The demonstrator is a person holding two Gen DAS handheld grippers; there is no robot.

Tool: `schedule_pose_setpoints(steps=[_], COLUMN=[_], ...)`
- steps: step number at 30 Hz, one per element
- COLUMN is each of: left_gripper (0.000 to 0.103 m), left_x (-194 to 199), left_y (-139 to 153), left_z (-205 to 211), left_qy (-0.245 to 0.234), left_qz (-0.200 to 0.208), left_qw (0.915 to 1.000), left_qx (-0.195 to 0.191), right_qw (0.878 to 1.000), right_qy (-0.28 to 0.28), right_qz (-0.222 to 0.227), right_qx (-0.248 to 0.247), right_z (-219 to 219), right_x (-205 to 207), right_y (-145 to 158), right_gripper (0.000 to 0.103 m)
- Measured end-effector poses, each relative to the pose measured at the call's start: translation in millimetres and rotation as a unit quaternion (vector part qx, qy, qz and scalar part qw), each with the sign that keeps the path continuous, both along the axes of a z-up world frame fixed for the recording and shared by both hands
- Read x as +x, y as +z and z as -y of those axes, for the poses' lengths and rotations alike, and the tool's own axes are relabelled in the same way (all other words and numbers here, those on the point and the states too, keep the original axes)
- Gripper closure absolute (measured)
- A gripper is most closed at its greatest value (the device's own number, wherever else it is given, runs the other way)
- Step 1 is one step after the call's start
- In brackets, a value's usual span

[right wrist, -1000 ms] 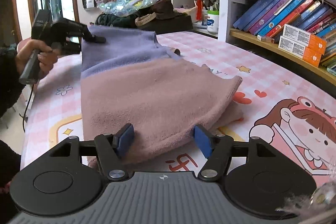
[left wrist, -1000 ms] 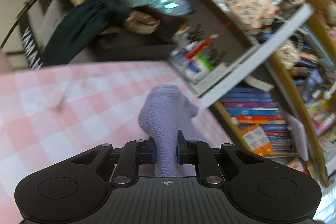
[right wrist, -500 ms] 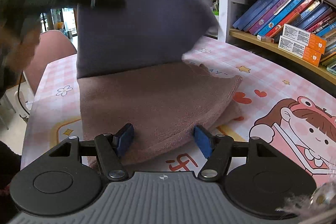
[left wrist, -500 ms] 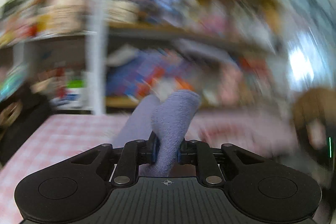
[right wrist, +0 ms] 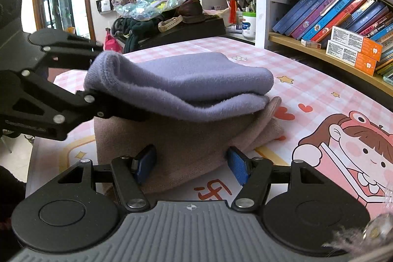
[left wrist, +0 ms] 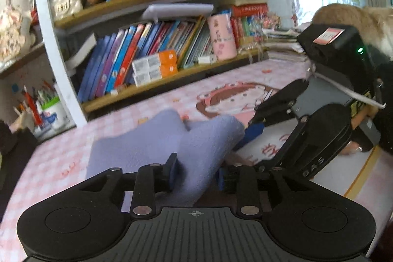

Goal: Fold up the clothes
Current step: 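Lift the lavender end with the left gripper and fold it onto the pink half, release, then withdraw the open left gripper from the folded sweater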

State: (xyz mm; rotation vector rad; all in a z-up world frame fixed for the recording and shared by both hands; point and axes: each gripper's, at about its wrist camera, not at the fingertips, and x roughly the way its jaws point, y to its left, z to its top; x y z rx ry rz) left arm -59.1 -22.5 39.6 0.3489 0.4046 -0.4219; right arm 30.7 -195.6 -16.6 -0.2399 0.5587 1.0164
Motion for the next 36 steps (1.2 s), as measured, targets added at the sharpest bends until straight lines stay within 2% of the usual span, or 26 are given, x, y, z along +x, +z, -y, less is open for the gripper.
schedule_pose_setpoints(steps=[5,8,10,13,15,18,19,23,26,28,31,33,36], left_gripper=[0.071,0.074,0.084,0.086,0.085,0.078,0.076,0.073,0.065,0.043,0.027,0.025,0.025], left_x=[1.7,3.0,3.7,-5.6,-8.6,-4.5,-3.6,1.1,2.2,-1.2,-9.7,-14.5,-19.1], left_y=[-1.5,-0.6,1.1,11.9,7.8,-13.9,-17.1,-18.6,-18.0,-20.0,-22.5,-24.4,-22.2], left_z=[1.8,-1.7,-5.6,-11.8,-8.8,1.5,2.4,-3.0,-7.5,-6.7,0.7,4.2,0.7], left_qy=[-0.004,-0.006,-0.002,0.002,-0.015,-0.024,-0.023,-0.023,-0.026,-0.039,-0.056,-0.060,-0.067], left_qz=[-0.001,-0.008,-0.009,0.028,0.014,-0.030,-0.036,-0.053,-0.061,-0.061,-0.051,-0.043,-0.042], left_qw=[1.0000,0.9999,0.9997,0.9984,0.9990,0.9993,0.9991,0.9981,0.9968,0.9959,0.9959,0.9963,0.9952], left_qx=[0.002,-0.008,-0.021,-0.050,-0.040,0.003,0.003,-0.023,-0.045,-0.055,-0.049,-0.043,-0.058], right_qw=[1.000,1.000,1.000,1.000,1.000,1.000,1.000,1.000,1.000,1.000,1.000,0.999,0.997], right_qy=[0.000,0.000,0.000,0.000,0.001,0.000,0.000,-0.002,-0.005,-0.006,-0.015,-0.032,-0.067], right_qz=[0.000,0.000,0.000,0.000,0.000,-0.003,-0.004,-0.008,0.001,0.008,0.005,-0.001,-0.021], right_qx=[0.000,0.000,0.000,0.000,0.000,0.000,0.001,0.002,-0.005,-0.011,-0.006,0.003,0.041], right_z=[0.0,0.0,-0.1,0.4,0.8,1.0,1.1,1.7,4.6,11.8,31.5,46.8,68.2], right_x=[-0.3,-0.5,-0.3,-0.7,-0.7,0.3,0.8,2.2,-3.8,-12.4,-26.5,-35.0,-44.1], right_y=[-0.1,-0.2,-0.1,-0.2,-0.5,-0.4,-0.4,-0.2,4.5,11.7,24.5,32.8,43.6], right_gripper=[0.040,0.040,0.040,0.040,0.040,0.040,0.040,0.040,0.041,0.041,0.040,0.040,0.040])
